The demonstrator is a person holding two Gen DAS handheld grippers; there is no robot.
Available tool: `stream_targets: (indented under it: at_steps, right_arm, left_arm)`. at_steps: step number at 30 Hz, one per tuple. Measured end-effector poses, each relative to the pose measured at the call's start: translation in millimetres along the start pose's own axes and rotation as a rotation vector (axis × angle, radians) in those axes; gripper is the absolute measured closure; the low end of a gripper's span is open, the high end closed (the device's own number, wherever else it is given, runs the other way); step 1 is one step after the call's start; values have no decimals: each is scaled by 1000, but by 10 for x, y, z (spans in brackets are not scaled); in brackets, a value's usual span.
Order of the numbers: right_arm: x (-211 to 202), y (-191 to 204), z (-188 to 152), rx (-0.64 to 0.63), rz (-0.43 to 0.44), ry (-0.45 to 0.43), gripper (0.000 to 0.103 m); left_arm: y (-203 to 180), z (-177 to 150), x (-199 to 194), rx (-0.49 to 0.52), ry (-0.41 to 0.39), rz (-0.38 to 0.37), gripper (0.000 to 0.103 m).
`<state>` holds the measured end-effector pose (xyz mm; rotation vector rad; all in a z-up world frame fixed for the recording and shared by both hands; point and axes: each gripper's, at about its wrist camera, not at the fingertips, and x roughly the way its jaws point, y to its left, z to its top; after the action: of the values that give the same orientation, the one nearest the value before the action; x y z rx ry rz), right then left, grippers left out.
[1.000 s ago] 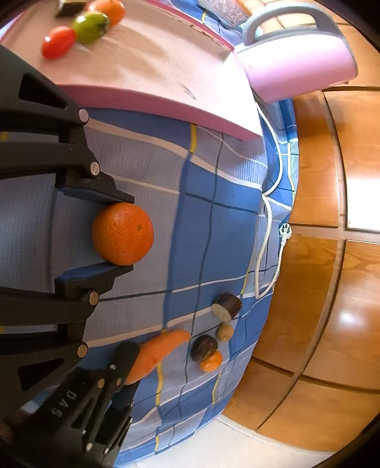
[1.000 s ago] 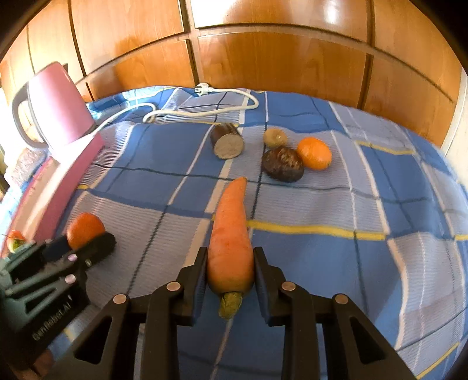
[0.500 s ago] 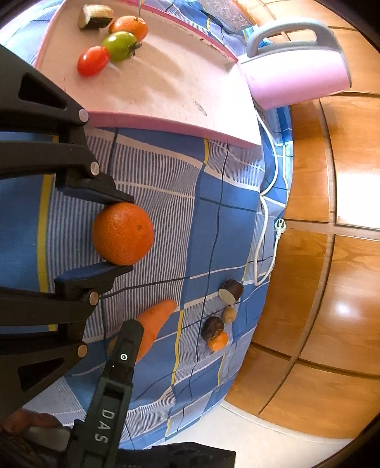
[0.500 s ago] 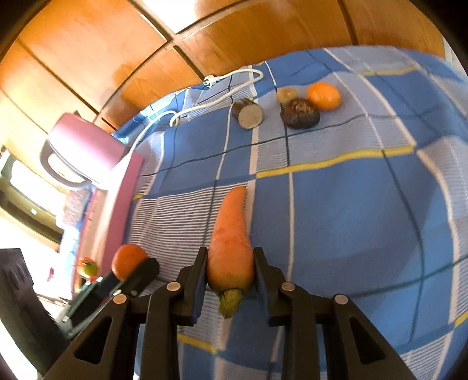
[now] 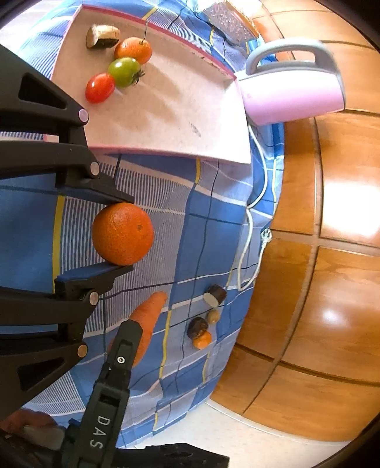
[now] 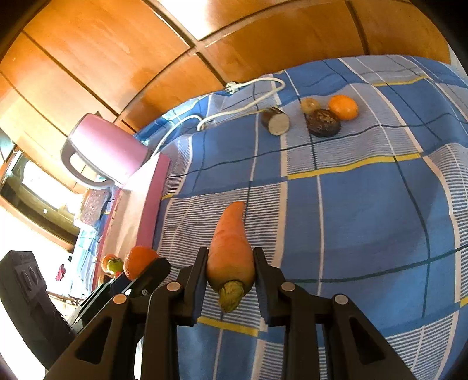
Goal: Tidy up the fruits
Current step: 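Carry the orange and carrot toward the tray with both tools, then lower orange and carrot into the tray and open both tools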
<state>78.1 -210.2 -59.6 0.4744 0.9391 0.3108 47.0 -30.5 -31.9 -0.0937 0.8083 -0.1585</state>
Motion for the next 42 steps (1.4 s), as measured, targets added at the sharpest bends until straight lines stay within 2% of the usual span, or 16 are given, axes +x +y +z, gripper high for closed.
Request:
stream_targets:
  at_steps: [10, 23, 29, 36, 42]
  right_arm:
    - [-61, 255, 20, -65, 18, -19, 73]
    - [46, 472, 41, -128, 34, 5, 73]
    - [156, 789, 92, -209, 55, 23, 73]
    - [329, 1180, 136, -281, 79, 36, 73]
    - [524, 1477, 183, -306, 96, 38, 73]
  left_arm:
    - [158, 41, -142, -45, -20, 13, 65]
    - [464, 82, -275, -108, -45, 46, 65]
    - [783, 146, -354, -172, -70, 76, 65]
    - [1351, 207, -433, -294, -93, 127, 65]
    - [1737, 241, -460, -368, -103, 158, 65]
